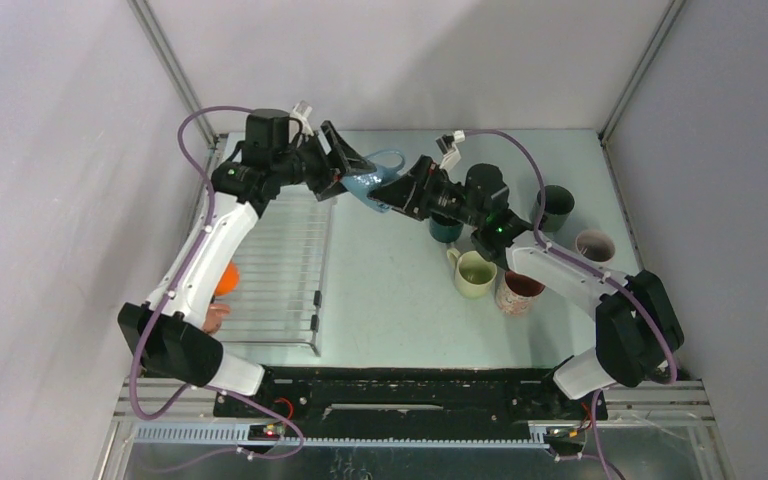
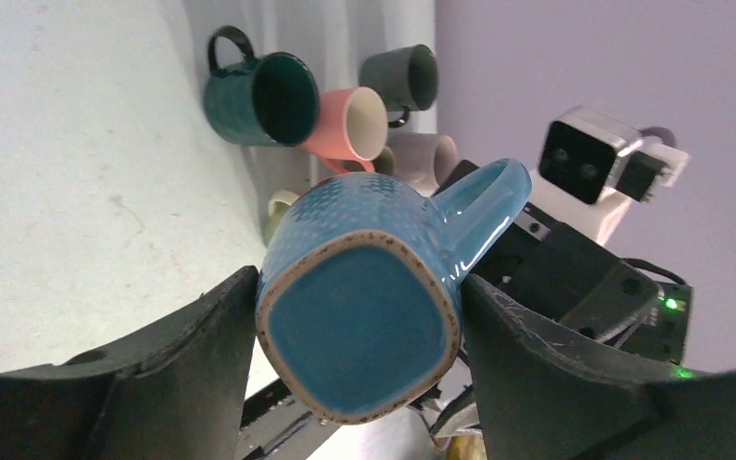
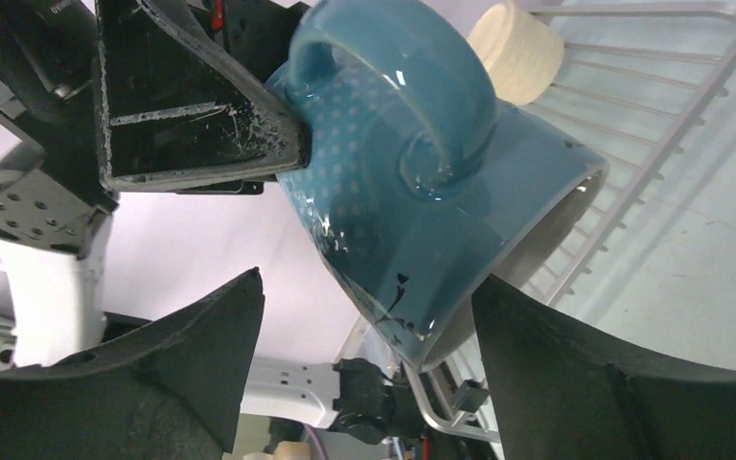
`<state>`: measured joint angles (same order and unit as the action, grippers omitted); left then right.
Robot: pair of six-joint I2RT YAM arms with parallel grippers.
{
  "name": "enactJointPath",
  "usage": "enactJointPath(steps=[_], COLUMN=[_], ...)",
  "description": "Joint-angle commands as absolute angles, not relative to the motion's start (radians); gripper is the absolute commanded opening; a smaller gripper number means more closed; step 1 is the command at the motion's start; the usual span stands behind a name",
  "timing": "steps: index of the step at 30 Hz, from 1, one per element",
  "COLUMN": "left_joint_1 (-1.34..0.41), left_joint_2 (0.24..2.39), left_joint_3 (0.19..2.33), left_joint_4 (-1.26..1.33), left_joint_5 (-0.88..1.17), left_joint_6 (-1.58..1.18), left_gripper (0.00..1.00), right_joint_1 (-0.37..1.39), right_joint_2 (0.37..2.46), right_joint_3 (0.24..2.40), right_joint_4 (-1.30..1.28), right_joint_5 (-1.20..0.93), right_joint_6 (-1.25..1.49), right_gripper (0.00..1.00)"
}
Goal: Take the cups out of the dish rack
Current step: Unload the cup from the dish rack, then place the cup at the center of the board.
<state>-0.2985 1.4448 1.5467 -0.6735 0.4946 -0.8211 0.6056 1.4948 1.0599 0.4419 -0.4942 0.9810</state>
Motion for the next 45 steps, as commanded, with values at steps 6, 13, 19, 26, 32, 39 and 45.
enactJointPath(steps=[6, 13, 19, 26, 32, 39, 45], left_joint_1=[-0.351, -0.366, -0.371, -0.368, -0.314, -0.203, -0.161], left_joint_2=[1.332, 1.3, 1.282, 1.267, 1.282, 1.313, 1.295], left_joint_3=[1.334, 1.22, 1.135, 1.088, 1.095, 1.171, 1.243], left_joint_4=[-0.243, -0.1, 0.02, 0.073, 0.046, -0.153, -0.33], left_joint_5=[0.623, 0.642, 0.649, 0.626, 0.606, 0.58, 0.512], left_joint_6=[-1.098, -1.214, -1.267, -1.261, -1.236, -1.065, -0.874], left_gripper=[0.0, 0.0, 0.16, 0.98, 1.0, 1.0, 1.0], right_joint_1=[0.577, 0.568, 0.568, 0.558, 0.54, 0.544, 0.603], right_joint_2=[1.474, 1.458, 1.435, 1.343, 1.257, 1.229, 1.374], right_joint_3=[0.997, 0.982, 0.98, 0.981, 1.007, 1.11, 1.309], right_joint_4=[0.723, 0.732, 0.677, 0.501, 0.25, -0.172, -0.523], right_joint_5=[-0.545, -0.524, -0.508, -0.452, -0.405, -0.308, -0.187], right_joint_6=[1.174, 1.184, 1.148, 1.028, 0.907, 0.722, 0.536], right_gripper=[0.71, 0.39, 0.0, 0.0, 0.0, 0.0, 0.0])
